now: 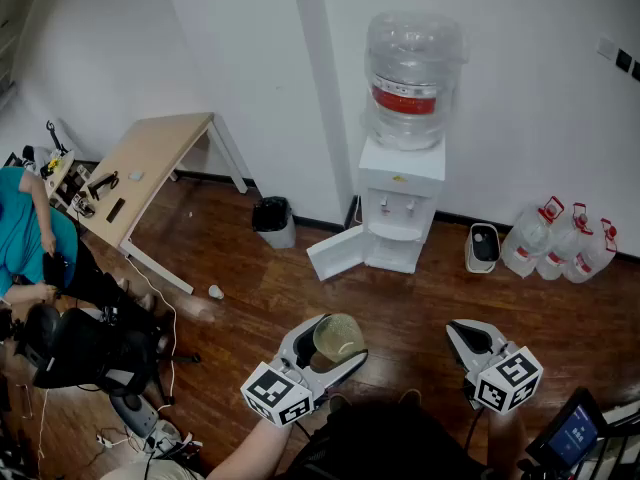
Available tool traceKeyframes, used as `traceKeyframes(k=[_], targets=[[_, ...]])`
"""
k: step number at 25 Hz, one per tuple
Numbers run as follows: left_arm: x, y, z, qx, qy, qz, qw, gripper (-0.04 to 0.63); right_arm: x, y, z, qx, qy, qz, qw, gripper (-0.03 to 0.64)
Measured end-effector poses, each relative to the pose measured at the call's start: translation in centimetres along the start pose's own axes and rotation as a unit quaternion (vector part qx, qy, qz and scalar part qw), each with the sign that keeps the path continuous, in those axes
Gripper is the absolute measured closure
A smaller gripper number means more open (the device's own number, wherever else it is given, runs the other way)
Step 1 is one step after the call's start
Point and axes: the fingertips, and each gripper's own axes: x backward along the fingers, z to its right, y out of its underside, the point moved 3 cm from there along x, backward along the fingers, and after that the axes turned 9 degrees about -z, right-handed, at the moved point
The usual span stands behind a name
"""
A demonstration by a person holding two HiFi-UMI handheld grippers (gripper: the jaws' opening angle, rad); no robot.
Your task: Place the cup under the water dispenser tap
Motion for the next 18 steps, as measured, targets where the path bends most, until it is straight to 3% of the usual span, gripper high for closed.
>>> traceKeyframes(k=[18], targets=[[-0.25, -0.03, 0.13, -0.001, 0.001, -0.003, 1.0, 0.204, 0.13, 0.27, 0.31, -0.008, 0.003, 0.002, 1.0, 0.615]])
